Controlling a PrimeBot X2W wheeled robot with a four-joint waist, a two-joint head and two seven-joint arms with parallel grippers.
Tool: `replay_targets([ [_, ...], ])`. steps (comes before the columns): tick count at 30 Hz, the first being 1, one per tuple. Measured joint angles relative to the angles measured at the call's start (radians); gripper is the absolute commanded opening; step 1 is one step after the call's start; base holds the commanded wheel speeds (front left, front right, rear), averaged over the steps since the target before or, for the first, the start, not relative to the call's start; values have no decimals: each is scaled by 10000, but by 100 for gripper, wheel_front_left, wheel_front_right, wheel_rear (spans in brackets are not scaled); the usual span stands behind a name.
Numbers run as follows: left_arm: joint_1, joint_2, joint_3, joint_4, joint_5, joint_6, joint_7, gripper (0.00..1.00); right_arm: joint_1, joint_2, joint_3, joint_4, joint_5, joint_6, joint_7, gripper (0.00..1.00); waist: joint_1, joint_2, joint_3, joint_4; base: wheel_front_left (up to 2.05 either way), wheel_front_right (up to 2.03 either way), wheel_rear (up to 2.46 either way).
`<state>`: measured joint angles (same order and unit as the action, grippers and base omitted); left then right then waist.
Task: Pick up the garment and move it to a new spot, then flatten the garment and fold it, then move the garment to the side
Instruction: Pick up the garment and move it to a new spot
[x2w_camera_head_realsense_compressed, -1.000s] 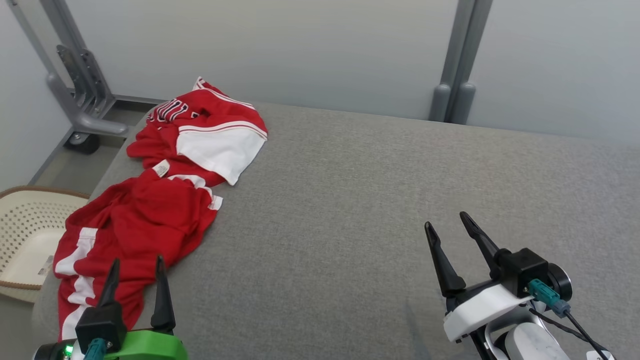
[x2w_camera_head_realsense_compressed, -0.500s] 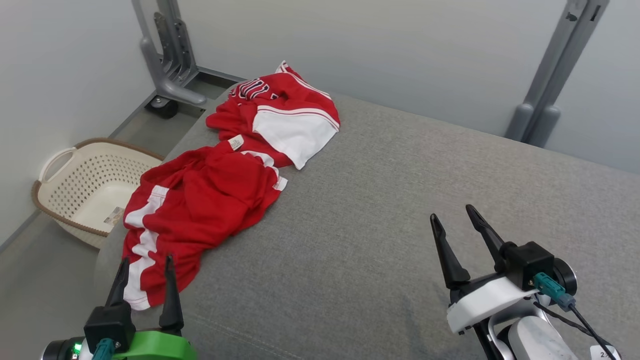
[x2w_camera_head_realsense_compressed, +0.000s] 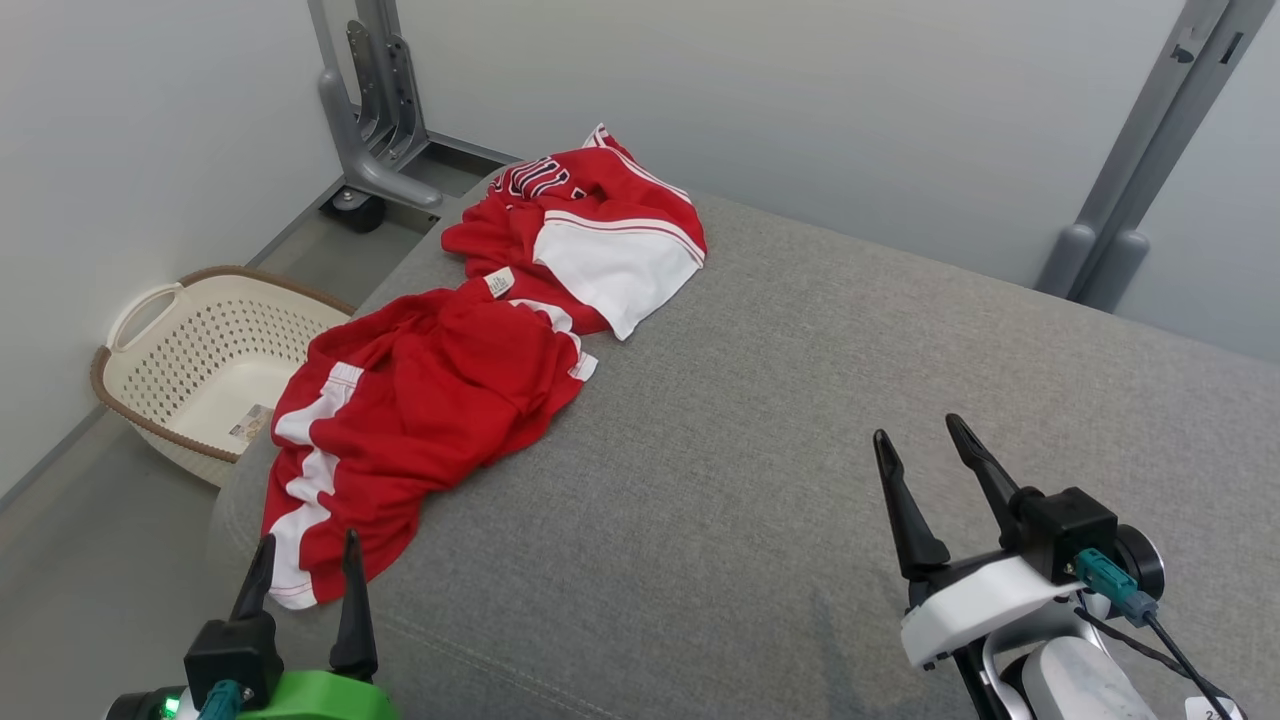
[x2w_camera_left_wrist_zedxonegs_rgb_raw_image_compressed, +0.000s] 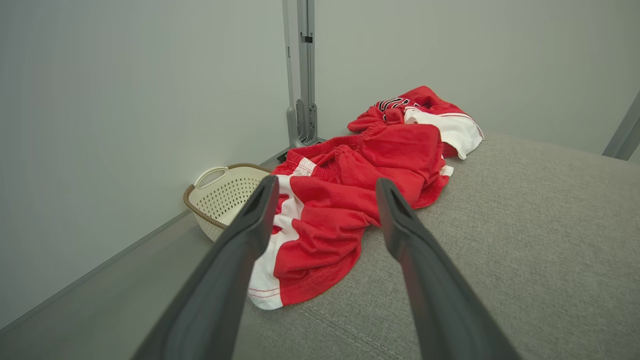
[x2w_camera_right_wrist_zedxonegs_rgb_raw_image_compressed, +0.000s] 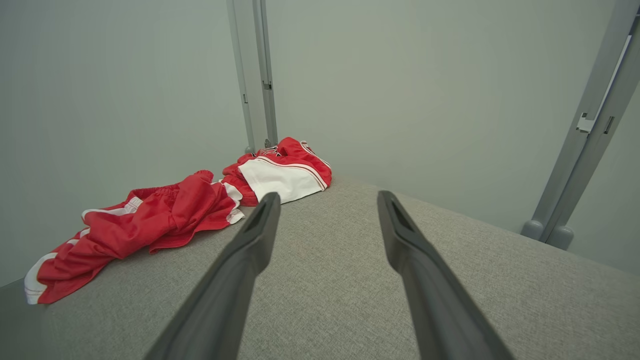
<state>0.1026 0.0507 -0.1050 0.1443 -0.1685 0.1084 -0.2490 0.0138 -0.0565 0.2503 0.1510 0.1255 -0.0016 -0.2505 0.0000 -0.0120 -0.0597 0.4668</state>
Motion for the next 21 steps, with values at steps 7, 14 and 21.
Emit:
replay_targets([
  [7, -775, 69, -132, 408, -38, -155, 259, 100, -9, 0, 52, -13, -25, 15, 0, 100, 0, 0, 81, -268, 0, 0, 0],
  [14, -2386, 347, 10, 763, -46, -307, 1047, 100, -64, -44, 144, -46, -105, 107, -2, 100, 0, 0, 224, -618, 0, 0, 0],
  [21, -3913, 460, 151, 1737, -259, -382, 2318, 100, -358, -148, 267, -151, -293, 224, -2, 100, 0, 0, 526, -1094, 0, 0, 0],
])
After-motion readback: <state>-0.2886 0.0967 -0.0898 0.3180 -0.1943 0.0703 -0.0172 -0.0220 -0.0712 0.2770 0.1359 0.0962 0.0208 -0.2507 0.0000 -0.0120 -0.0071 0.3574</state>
